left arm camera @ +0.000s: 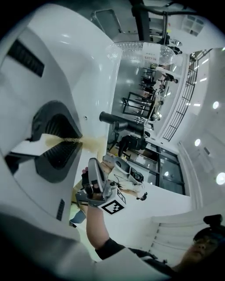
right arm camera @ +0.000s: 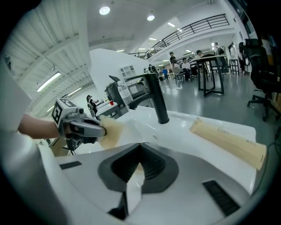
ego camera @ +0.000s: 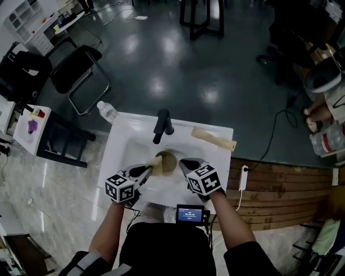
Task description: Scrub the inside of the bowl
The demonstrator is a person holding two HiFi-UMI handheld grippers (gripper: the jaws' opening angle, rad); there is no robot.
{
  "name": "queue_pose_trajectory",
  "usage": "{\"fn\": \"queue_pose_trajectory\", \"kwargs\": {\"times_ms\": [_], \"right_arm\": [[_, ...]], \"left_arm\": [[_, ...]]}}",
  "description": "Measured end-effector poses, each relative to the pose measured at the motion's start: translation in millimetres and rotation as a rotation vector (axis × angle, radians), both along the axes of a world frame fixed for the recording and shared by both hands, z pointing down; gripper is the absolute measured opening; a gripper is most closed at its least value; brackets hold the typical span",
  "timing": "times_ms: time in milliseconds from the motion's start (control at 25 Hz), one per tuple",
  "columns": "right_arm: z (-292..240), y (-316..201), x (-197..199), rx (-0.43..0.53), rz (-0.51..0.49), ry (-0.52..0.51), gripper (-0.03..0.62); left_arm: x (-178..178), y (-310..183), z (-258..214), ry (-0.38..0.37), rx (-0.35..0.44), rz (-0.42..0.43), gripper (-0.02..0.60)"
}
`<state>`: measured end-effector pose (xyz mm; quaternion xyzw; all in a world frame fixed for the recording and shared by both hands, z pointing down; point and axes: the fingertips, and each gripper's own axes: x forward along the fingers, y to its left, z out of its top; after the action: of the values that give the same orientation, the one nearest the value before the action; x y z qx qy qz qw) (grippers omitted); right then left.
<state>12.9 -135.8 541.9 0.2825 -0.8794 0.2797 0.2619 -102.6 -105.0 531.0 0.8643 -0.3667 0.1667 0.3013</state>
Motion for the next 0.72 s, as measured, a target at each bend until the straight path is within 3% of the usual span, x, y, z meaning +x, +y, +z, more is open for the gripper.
{"fn": "queue_pose_trajectory", "kwargs": {"times_ms": [400,720], "right_arm": [[-33,56,4,0.087,0.029,-0.025,0.008],[-54,122,-16,0.166,0.108,-0.008,0.008]], "left_arm": [[-7,67,-18,0.146,0.03,-0.034,0.017],[-20,136,-46,0.145,0.128,0.036,0.017]]}}
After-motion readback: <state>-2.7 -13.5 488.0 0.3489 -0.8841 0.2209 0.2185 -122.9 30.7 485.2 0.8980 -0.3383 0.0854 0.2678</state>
